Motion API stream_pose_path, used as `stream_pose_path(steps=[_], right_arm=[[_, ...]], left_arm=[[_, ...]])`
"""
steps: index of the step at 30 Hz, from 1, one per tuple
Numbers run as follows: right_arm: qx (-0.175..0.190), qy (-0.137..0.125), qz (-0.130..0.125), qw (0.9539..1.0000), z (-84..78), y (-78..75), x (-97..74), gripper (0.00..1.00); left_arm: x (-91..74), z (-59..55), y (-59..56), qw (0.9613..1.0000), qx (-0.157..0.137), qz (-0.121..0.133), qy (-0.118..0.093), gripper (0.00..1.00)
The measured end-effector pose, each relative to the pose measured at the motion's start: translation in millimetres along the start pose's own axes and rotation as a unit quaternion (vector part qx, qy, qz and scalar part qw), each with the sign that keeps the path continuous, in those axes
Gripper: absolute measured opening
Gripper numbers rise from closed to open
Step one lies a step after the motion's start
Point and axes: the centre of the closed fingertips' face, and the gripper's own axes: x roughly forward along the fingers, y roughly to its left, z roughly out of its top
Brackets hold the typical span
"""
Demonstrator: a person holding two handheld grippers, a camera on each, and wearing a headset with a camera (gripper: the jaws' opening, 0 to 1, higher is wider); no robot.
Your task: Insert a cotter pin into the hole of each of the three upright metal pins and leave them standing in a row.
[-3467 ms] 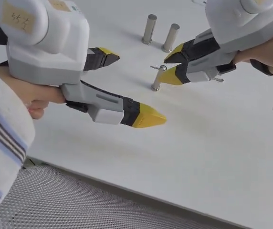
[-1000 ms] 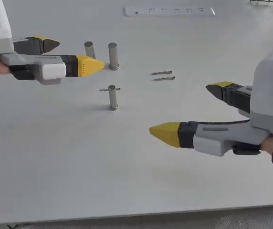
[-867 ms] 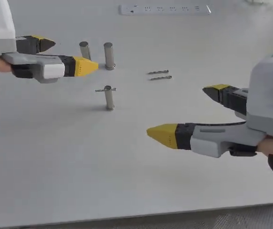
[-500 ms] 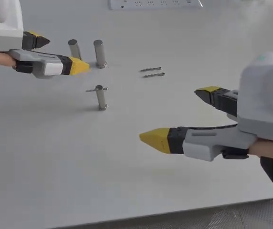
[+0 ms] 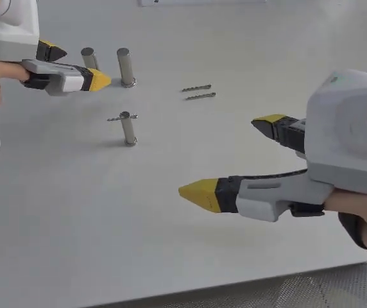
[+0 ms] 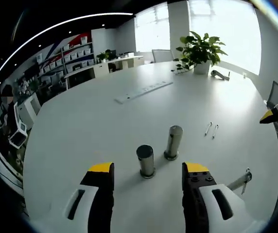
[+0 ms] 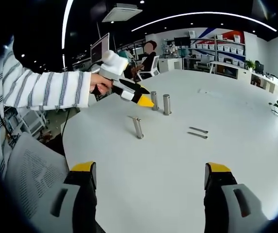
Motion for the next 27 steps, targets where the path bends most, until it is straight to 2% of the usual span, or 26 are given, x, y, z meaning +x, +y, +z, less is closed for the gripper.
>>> stream_pose_path(steps=[2, 5, 8, 10, 15, 19, 24, 27], right_arm=[[0.003, 0.000, 0.002, 1.0000, 0.1, 0.4, 0.2, 0.91], [0.005, -0.002, 0.002, 1.0000, 1.3, 0.5, 0.2, 0.91], [0.005, -0.002, 0.003, 1.0000, 1.6, 0.7, 0.4, 0.90], [0.005, 0.000, 0.004, 1.0000, 1.1, 1.2, 0.6, 0.90], [0.003, 0.005, 0.008, 1.0000, -1.4, 2.0, 1.5, 0.89], [0.000, 0.005, 0.008, 1.0000, -1.6, 2.3, 1.9, 0.88], [0.001, 0.007, 0.008, 0.9999, -1.7, 1.4, 2.3, 0.87], [0.001, 0.008, 0.008, 0.9999, -2.4, 1.1, 2.7, 0.87]], left_arm=[[2.5, 0.9, -3.2, 1.0000, 0.002, -0.003, 0.001, 0.49], [7.0, -2.0, 1.9, 0.9999, 0.013, 0.003, 0.007, 0.43], [9.4, -2.4, 3.1, 0.9998, 0.011, 0.014, 0.011, 0.42], [10.7, 0.3, -3.9, 0.9998, 0.013, 0.012, 0.008, 0.39], [11.0, 2.7, -4.2, 0.9997, 0.017, 0.017, 0.008, 0.31], [11.8, 4.3, -3.0, 0.9994, 0.024, 0.024, 0.004, 0.18], [13.6, 3.3, -9.1, 0.9998, 0.013, 0.014, 0.002, 0.12], [13.6, 2.2, -9.7, 0.9998, 0.012, 0.016, 0.003, 0.12]])
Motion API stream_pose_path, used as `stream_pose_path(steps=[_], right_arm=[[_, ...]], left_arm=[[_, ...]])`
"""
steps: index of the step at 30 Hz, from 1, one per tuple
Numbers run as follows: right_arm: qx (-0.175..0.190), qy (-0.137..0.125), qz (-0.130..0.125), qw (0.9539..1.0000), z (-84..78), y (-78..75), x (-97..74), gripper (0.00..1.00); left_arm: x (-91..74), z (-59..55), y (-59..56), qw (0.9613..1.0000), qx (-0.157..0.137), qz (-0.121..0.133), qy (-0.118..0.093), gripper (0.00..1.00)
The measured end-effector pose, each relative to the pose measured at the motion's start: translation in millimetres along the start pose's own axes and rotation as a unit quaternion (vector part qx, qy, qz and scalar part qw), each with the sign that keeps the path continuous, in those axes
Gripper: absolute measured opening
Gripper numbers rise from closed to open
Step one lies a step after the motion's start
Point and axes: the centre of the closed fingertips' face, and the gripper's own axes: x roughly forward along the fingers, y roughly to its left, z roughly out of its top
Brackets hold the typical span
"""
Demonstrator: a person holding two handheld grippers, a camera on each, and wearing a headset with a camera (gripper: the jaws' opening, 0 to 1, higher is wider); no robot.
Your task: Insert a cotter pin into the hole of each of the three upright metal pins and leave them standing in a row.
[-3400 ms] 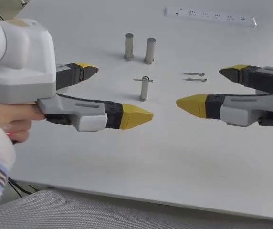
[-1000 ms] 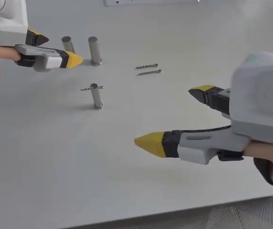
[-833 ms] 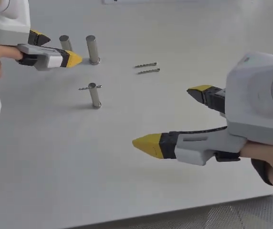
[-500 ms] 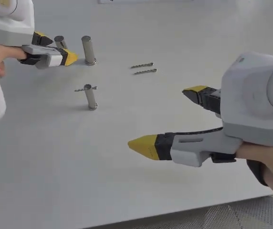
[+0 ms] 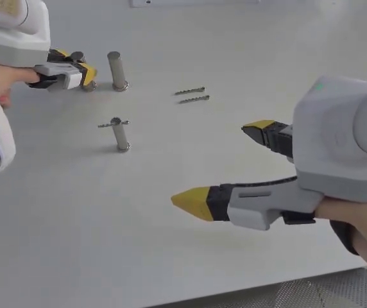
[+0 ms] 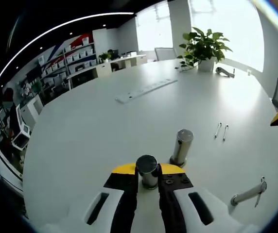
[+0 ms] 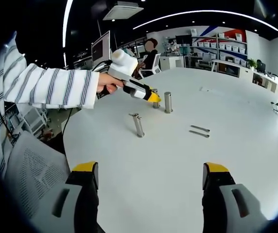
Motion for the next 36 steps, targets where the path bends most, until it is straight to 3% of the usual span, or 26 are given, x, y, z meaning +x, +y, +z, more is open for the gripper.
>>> stream_pose_path(steps=[2, 4, 12, 18, 25, 27, 31, 36], right_arm=[[-0.001, 0.001, 0.001, 1.0000, -0.4, 0.5, 0.1, 0.87], [-0.003, 0.002, 0.002, 1.0000, -0.9, 1.0, 0.4, 0.87], [-0.004, -0.002, 0.003, 1.0000, 1.3, 2.3, -0.3, 0.86], [-0.004, -0.007, 0.000, 1.0000, 4.5, 0.9, -3.0, 0.86], [-0.008, -0.016, 0.001, 0.9998, 9.1, 2.1, -5.7, 0.86], [-0.007, -0.020, 0.005, 0.9998, 11.3, 3.9, -6.1, 0.87], [-0.010, -0.026, 0.010, 0.9996, 15.6, 8.2, -7.1, 0.87], [-0.016, -0.030, 0.015, 0.9993, 19.0, 14.0, -9.8, 0.87]], left_arm=[[-1.1, -0.4, -1.3, 1.0000, 0.003, -0.005, 0.001, 0.11], [-1.7, -0.9, -1.0, 0.9999, -0.013, -0.003, 0.001, 0.11], [-5.9, 0.6, -6.7, 0.9998, 0.019, 0.005, 0.007, 0.10], [-19.4, 1.2, -7.8, 0.9999, 0.006, 0.007, 0.008, 0.10], [-54.8, 21.0, -11.2, 0.9997, -0.003, 0.017, -0.016, 0.10], [-55.0, 17.3, -6.3, 0.9996, -0.006, 0.016, -0.020, 0.10], [-72.0, 30.1, -15.1, 0.9995, -0.003, 0.013, -0.030, 0.10], [-90.8, 45.4, -36.2, 0.9988, -0.006, 0.002, -0.048, 0.10]])
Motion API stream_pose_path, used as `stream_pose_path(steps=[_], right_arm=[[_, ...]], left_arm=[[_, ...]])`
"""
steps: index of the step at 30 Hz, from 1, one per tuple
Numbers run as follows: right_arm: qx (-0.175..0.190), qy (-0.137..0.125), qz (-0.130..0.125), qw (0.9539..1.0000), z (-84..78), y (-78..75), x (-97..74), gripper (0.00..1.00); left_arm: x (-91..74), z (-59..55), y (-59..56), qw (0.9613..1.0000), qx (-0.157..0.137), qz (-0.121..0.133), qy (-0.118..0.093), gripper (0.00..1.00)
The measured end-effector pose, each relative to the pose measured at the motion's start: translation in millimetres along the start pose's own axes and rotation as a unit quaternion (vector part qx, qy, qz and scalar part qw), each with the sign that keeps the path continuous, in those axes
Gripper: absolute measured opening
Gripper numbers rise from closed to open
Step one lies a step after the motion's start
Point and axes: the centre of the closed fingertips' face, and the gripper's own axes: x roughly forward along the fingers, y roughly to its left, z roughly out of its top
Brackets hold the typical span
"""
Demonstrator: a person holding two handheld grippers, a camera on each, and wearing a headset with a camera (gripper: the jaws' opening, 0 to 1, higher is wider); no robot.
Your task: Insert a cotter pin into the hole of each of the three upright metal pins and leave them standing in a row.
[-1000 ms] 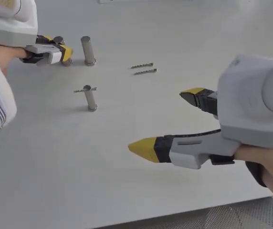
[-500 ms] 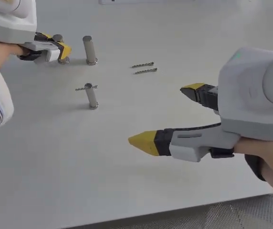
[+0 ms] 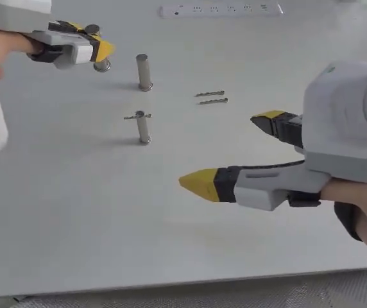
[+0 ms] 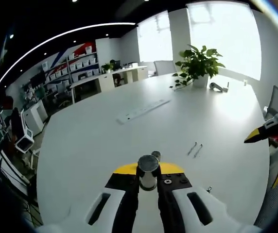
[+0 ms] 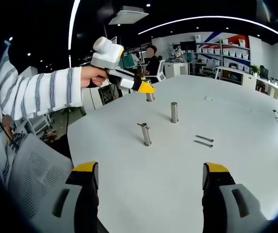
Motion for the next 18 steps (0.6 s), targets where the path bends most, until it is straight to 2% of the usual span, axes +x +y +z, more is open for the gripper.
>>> stream_pose_path(steps=[5, 6, 10, 14, 16, 18], right_arm=[[-0.012, -0.005, 0.005, 0.9999, 2.5, 7.7, -6.4, 0.87], [-0.011, -0.006, 0.005, 0.9999, 2.5, 8.0, -7.4, 0.87], [0.002, -0.016, 0.005, 0.9999, 3.1, 8.8, -13.4, 0.87], [0.007, -0.019, 0.000, 0.9998, 2.3, 7.3, -16.8, 0.88], [0.007, -0.016, -0.002, 0.9999, 0.9, 6.2, -17.7, 0.88], [0.006, -0.013, -0.005, 0.9999, 0.3, 6.1, -18.8, 0.88]], left_arm=[[-5.9, 12.9, -25.2, 0.9997, 0.009, -0.019, -0.011, 0.10], [-4.1, 14.3, -27.6, 0.9996, 0.011, -0.022, -0.011, 0.10], [-3.4, 22.0, -50.4, 0.9987, 0.015, -0.043, -0.021, 0.10], [-1.7, 21.1, -76.4, 0.9974, 0.021, -0.064, -0.025, 0.10], [-0.3, 19.3, -85.7, 0.9970, 0.024, -0.070, -0.025, 0.10], [1.9, 16.9, -96.1, 0.9965, 0.014, -0.079, -0.025, 0.10]])
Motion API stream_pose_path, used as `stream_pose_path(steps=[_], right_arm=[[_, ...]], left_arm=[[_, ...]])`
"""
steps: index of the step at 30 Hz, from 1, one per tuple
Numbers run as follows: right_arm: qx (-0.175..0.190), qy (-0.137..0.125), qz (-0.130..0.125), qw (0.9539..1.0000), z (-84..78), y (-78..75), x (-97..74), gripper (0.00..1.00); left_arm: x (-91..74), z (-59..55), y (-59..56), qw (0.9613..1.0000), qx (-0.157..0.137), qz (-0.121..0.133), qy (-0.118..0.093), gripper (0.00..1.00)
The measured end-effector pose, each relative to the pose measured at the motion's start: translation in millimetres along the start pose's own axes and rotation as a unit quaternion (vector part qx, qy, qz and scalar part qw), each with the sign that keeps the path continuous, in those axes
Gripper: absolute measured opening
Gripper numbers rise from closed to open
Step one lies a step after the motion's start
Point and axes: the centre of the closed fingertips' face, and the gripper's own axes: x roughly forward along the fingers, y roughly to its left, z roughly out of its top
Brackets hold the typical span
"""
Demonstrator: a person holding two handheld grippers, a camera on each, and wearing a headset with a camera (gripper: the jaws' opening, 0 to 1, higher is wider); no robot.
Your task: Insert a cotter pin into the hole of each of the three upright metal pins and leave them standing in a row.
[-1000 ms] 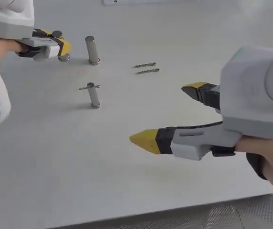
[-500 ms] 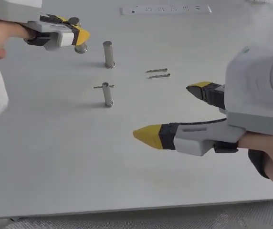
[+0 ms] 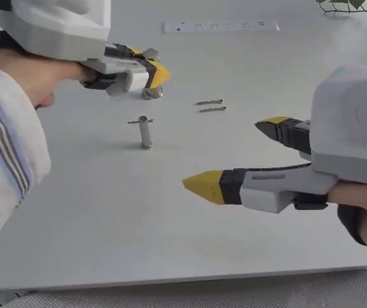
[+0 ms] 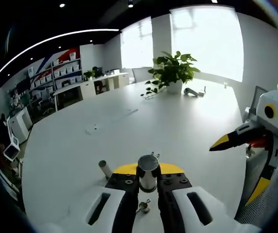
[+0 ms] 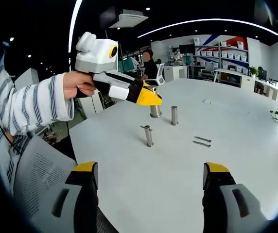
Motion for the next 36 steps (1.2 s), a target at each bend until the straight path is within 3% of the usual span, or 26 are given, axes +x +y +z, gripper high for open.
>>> stream_pose_path(steps=[10, 12, 13, 18, 22, 25, 30, 36], right_arm=[[-0.001, 0.000, 0.002, 1.0000, 0.8, 2.0, -5.0, 0.88], [0.001, 0.001, 0.002, 1.0000, -0.4, 2.1, -5.2, 0.88], [0.001, 0.001, 0.002, 1.0000, -1.0, 2.5, -5.4, 0.88], [0.003, 0.003, 0.001, 1.0000, -2.9, 2.1, -5.4, 0.88], [0.000, 0.010, 0.009, 0.9999, -6.0, 4.7, -5.0, 0.88], [0.000, 0.016, 0.013, 0.9998, -10.0, 6.6, -3.8, 0.88], [0.003, 0.017, 0.020, 0.9997, -12.4, 8.9, -3.4, 0.88], [0.005, 0.019, 0.018, 0.9996, -15.1, 6.0, -3.7, 0.88]], left_arm=[[13.5, -18.9, -40.6, 0.9997, -0.007, -0.018, 0.014, 0.10], [13.0, -23.8, -48.5, 0.9997, 0.006, -0.013, 0.020, 0.10], [13.5, -26.7, -50.1, 0.9995, 0.016, -0.011, 0.024, 0.10], [17.2, -38.7, -59.9, 0.9994, 0.001, -0.019, 0.029, 0.10], [20.1, -51.0, -69.0, 0.9988, 0.009, -0.019, 0.044, 0.10], [22.4, -57.0, -76.0, 0.9986, -0.011, -0.026, 0.046, 0.10], [27.2, -67.4, -79.1, 0.9981, -0.004, -0.017, 0.059, 0.10], [28.6, -72.5, -79.5, 0.9979, -0.020, -0.012, 0.061, 0.10]])
